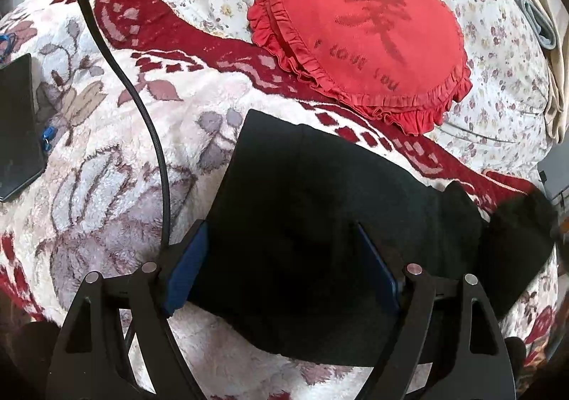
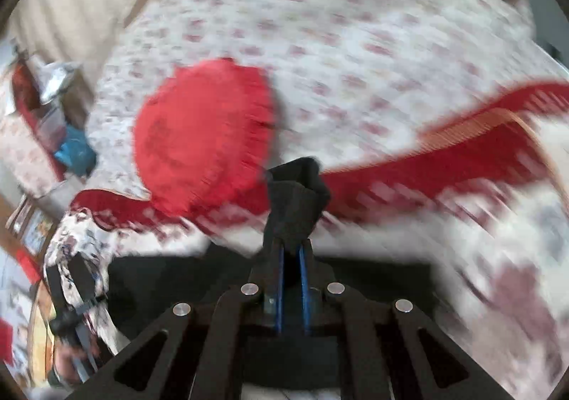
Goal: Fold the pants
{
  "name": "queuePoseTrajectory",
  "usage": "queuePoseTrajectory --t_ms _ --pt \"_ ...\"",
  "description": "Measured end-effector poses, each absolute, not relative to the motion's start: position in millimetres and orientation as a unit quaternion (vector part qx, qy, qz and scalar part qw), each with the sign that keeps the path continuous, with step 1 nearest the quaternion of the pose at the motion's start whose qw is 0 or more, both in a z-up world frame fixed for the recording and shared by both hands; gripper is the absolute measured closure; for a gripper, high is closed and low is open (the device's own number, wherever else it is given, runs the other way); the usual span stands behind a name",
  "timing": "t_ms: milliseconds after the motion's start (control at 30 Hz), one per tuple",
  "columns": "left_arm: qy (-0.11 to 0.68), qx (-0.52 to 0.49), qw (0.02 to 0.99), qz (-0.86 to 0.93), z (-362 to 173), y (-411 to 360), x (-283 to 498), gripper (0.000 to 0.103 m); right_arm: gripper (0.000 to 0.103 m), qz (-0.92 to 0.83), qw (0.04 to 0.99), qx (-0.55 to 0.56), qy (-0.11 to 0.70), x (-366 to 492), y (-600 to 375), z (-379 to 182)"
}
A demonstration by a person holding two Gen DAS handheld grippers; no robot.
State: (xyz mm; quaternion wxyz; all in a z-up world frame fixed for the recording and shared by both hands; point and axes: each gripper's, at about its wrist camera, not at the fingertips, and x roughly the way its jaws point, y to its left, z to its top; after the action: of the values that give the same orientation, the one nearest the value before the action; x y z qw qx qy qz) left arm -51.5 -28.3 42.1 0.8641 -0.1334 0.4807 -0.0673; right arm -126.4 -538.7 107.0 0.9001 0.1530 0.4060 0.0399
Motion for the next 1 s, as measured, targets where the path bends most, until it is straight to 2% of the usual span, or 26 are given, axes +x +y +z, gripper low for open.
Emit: queuePoseTrajectory --t_ms 167,233,267,333,367,467,600,767,967,1000 --pt "0.48 -0.127 0.865 -0.066 45.9 -36.9 -53.6 0.021 0.096 -0.013 0.846 0.138 0.515 -154.4 -585.3 49.4" --pt "0.482 -0.124 0.865 -0.069 48.2 -42.2 -54.5 0.021 0.091 -0.019 0.843 0.141 0.519 -154.1 -590.9 41.0" --pt "0.481 -0.122 0.865 -0.07 49.6 -43.8 -53.9 0.021 0.086 -0.017 0.843 0.153 0.515 -153.4 -595.5 41.0" --pt "0.475 -0.114 0.87 -0.073 55.3 -45.7 -56.6 0.021 0.052 -0.041 0.85 0.149 0.504 -152.6 -601.2 49.7" --pt "0.47 -0.111 0.872 -0.074 58.3 -45.4 -57.9 0.021 0.049 -0.069 0.856 0.122 0.498 -151.8 -600.9 56.8" --pt "0.463 -0.109 0.877 -0.071 63.7 -39.1 -59.3 0.021 0.049 -0.115 0.863 0.061 0.488 -148.7 -596.0 78.9" --pt "0.46 -0.116 0.878 -0.059 63.0 -27.9 -54.4 0.021 0.049 0.002 0.892 0.102 0.44 -124.6 -560.7 101.2" --pt "0.453 -0.136 0.88 -0.041 63.2 -12.5 -52.0 0.021 0.049 0.148 0.885 0.034 0.44 -59.2 -450.7 77.4" --pt "0.463 -0.12 0.877 -0.041 52.7 -16.1 -39.5 0.021 0.05 0.205 0.859 -0.012 0.468 -3.2 -377.9 34.3" --pt "0.466 -0.12 0.875 -0.042 49.3 -16.5 -37.4 0.021 0.059 0.208 0.853 -0.013 0.479 2.1 -376.2 25.9"
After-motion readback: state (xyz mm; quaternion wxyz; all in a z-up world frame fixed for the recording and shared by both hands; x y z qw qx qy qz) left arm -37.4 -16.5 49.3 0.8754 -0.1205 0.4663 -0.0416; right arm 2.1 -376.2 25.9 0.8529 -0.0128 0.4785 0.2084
